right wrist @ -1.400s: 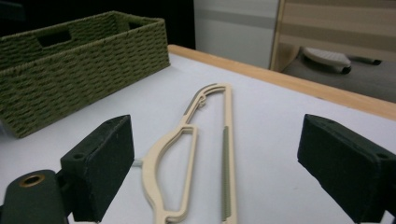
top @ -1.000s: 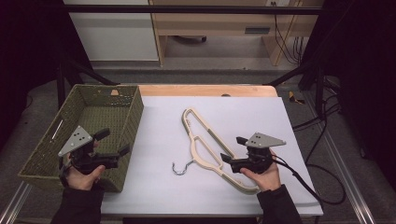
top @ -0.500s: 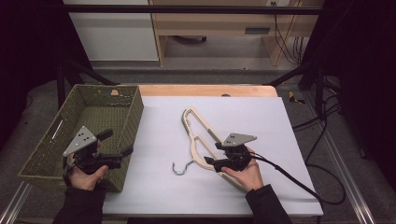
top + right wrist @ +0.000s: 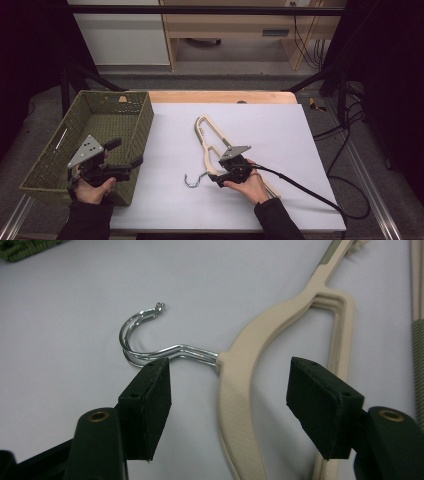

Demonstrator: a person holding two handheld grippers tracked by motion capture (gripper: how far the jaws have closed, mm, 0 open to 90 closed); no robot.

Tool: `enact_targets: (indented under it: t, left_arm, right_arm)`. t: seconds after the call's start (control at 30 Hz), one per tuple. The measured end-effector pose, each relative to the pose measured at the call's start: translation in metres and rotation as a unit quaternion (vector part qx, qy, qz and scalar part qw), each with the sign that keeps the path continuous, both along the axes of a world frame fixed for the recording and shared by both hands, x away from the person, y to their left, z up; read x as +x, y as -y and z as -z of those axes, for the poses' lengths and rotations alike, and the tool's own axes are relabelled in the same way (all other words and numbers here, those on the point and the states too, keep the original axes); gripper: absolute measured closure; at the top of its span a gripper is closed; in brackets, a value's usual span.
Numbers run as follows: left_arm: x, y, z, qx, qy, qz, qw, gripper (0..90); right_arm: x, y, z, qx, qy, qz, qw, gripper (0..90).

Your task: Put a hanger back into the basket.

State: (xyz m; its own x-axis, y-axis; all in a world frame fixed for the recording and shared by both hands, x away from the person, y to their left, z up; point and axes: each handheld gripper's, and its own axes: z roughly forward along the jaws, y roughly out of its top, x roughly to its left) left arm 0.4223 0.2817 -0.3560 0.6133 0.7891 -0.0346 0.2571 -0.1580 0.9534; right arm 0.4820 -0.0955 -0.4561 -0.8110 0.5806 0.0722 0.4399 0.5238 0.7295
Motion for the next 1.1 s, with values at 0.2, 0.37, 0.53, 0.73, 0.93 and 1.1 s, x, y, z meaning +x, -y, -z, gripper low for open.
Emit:
enact_targets:
  t: [0.2,0.37,0.53,0.73,0.93,1.1]
  left_arm:
    - [0.001,0.004,0.002,0.003,-0.003,0.004,1.0,4.1]
    - [0.001,0.006,0.002,0.005,-0.004,0.006,1.0,4.1]
    - [0.001,0.01,0.004,0.009,-0.006,0.01,0.9999,4.1]
    - [0.003,0.017,0.008,0.018,-0.014,0.017,0.9996,4.2]
    - [0.002,0.024,0.008,0.025,-0.016,0.023,0.9993,4.2]
    - [-0.002,0.033,0.007,0.03,-0.018,0.031,0.9989,4.6]
  right_arm:
    - [0.004,-0.003,0.01,-0.018,-0.012,-0.006,0.9997,43.8]
    - [0.005,-0.004,0.014,-0.021,-0.021,-0.005,0.9995,50.8]
    - [0.007,-0.005,0.018,-0.03,-0.025,-0.008,0.9992,61.7]
    - [0.008,-0.004,0.017,-0.031,-0.028,-0.004,0.9991,70.5]
    - [0.008,-0.003,0.016,-0.027,-0.027,-0.007,0.9993,71.0]
    - [0.007,-0.001,0.009,-0.016,-0.018,-0.005,0.9997,71.6]
